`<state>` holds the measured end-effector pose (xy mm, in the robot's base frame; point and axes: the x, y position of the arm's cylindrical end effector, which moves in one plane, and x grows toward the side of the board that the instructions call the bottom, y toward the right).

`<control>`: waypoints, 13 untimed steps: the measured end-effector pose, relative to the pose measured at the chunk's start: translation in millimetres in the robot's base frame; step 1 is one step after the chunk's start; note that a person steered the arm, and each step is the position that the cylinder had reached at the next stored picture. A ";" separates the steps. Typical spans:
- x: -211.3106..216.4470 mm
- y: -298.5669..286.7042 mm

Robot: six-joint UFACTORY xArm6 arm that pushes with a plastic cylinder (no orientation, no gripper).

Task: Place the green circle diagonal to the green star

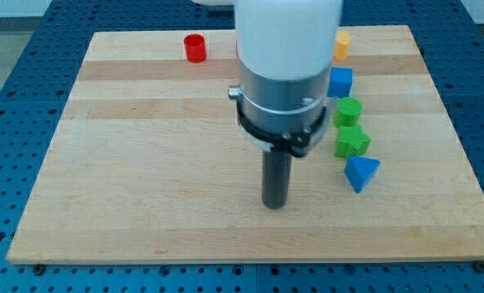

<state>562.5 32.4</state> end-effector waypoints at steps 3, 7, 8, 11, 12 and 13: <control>-16.0 182.2; -142.3 152.4; -148.9 34.2; -217.1 -0.8; -263.5 -7.9; -284.2 12.5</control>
